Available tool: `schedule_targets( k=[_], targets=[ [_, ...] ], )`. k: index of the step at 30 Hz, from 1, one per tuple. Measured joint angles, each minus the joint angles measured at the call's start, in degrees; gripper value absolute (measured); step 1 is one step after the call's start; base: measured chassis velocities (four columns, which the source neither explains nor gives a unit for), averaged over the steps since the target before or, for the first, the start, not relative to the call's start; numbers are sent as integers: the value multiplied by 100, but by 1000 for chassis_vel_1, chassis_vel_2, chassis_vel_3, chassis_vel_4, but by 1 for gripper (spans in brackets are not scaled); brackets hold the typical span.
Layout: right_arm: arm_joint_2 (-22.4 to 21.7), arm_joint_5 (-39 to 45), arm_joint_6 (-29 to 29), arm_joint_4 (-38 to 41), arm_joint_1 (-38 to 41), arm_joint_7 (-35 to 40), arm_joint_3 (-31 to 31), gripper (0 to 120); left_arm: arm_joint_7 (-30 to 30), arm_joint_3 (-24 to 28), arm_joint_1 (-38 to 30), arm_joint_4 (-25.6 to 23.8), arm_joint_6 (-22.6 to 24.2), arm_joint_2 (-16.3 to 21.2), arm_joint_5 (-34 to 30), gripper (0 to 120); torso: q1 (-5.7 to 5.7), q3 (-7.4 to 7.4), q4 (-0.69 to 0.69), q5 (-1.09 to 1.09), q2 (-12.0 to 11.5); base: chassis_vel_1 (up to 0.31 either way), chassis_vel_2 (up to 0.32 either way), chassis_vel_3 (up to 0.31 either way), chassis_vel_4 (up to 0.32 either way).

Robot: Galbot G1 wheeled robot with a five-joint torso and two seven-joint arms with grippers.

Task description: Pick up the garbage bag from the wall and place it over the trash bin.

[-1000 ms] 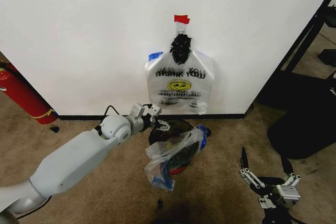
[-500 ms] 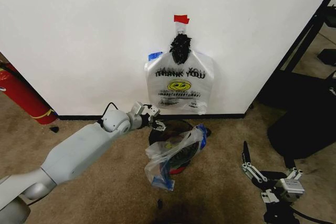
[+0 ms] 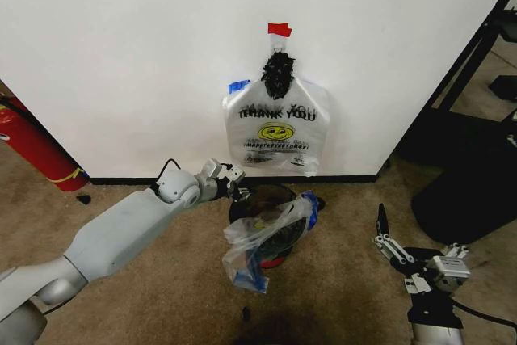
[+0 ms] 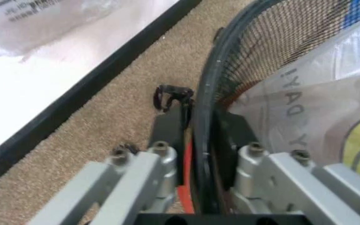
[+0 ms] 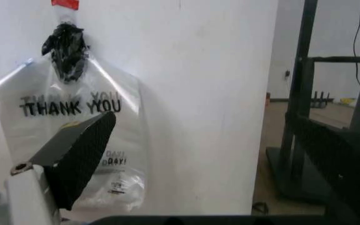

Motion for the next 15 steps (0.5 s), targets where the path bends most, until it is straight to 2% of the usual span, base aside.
schedule_targets(
  k=[3, 7, 10, 11, 15],
  targets=[
    [-6, -2, 43, -18, -41, -3, -13, 100, -45, 0, 8, -37, 74, 1, -68, 4, 0, 0, -1, 0, 0, 0, 0, 0, 0],
    [-4, -3, 75, -36, -61, -14, -13, 100, -234, -35, 69, -150, 171, 19, -260, 3, 0, 0, -1, 0, 0, 0, 0, 0, 0],
    [-4, -2, 109, -95, -82, -18, -19, 100, -995, -292, 310, -475, 446, 44, -861, 3, 0, 0, -1, 0, 0, 0, 0, 0, 0],
    [-4, -2, 109, -95, -82, -18, -19, 100, -995, -292, 310, -475, 446, 44, -861, 3, 0, 0, -1, 0, 0, 0, 0, 0, 0],
    [0, -1, 128, -168, -82, -19, -51, 100, -1775, -836, 730, -1036, 665, 182, -1586, 3, 0, 0, -1, 1, 0, 0, 0, 0, 0]
  ],
)
